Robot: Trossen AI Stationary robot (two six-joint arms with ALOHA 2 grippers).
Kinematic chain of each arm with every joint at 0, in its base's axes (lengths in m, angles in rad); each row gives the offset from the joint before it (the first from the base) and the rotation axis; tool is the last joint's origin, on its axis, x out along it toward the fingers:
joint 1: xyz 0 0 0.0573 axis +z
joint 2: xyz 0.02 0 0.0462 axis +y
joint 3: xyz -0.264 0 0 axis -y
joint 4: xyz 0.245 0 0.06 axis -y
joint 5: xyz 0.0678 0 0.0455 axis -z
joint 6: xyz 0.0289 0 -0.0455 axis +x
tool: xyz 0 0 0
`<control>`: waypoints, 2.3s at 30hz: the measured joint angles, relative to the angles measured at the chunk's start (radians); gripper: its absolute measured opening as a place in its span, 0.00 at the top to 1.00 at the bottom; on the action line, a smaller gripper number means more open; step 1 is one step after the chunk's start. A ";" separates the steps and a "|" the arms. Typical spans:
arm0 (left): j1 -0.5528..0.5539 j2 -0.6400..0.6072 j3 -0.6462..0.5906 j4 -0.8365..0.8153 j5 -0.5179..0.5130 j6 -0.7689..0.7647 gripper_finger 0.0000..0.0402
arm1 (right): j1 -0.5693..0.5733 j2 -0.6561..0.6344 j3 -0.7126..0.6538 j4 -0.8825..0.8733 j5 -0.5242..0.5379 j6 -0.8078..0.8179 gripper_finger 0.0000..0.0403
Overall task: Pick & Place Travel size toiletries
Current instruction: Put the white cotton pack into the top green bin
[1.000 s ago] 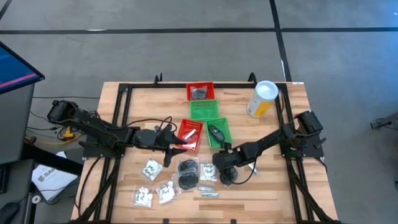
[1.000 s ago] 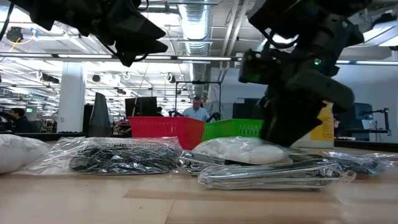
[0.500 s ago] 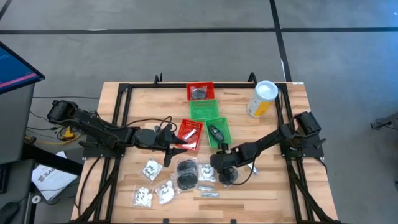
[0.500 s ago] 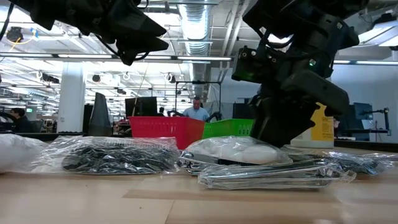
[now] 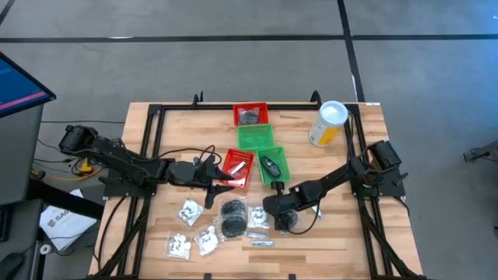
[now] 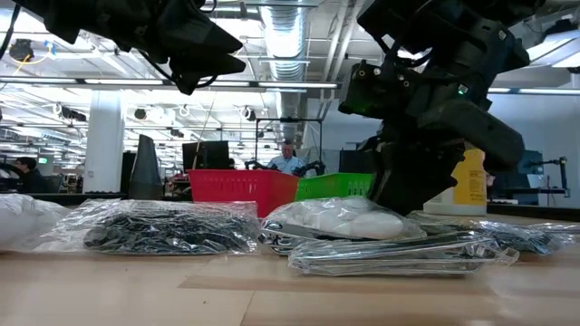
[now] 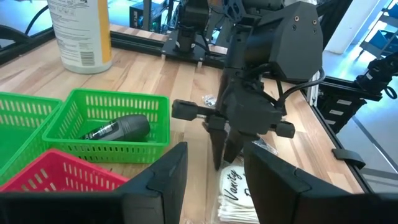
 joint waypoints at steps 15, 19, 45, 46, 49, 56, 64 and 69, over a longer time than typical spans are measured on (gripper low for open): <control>0.000 0.000 0.000 0.001 0.000 0.000 0.63 | 0.001 -0.070 0.051 -0.098 -0.009 -0.016 1.00; 0.000 0.000 0.000 0.002 0.000 0.000 0.63 | 0.001 -0.131 0.075 -0.133 0.007 -0.065 1.00; 0.082 0.000 -0.001 0.170 0.011 0.024 0.63 | -0.082 -0.473 0.087 -0.178 0.159 -0.263 1.00; 0.087 0.000 -0.001 0.176 0.023 0.020 0.63 | -0.085 -0.476 0.087 -0.174 0.166 -0.267 1.00; 0.095 0.000 -0.001 0.203 0.058 0.016 0.63 | -0.099 -0.477 0.101 -0.175 0.170 -0.287 1.00; 0.094 0.000 -0.001 0.238 0.090 0.016 0.62 | -0.132 -0.460 0.163 -0.181 0.190 -0.345 1.00; 0.094 0.000 -0.001 0.245 0.090 0.020 0.49 | -0.179 -0.461 0.171 -0.172 0.195 -0.359 1.00; 0.094 0.023 -0.001 0.272 0.062 0.042 0.43 | -0.192 -0.455 0.171 -0.143 0.193 -0.359 1.00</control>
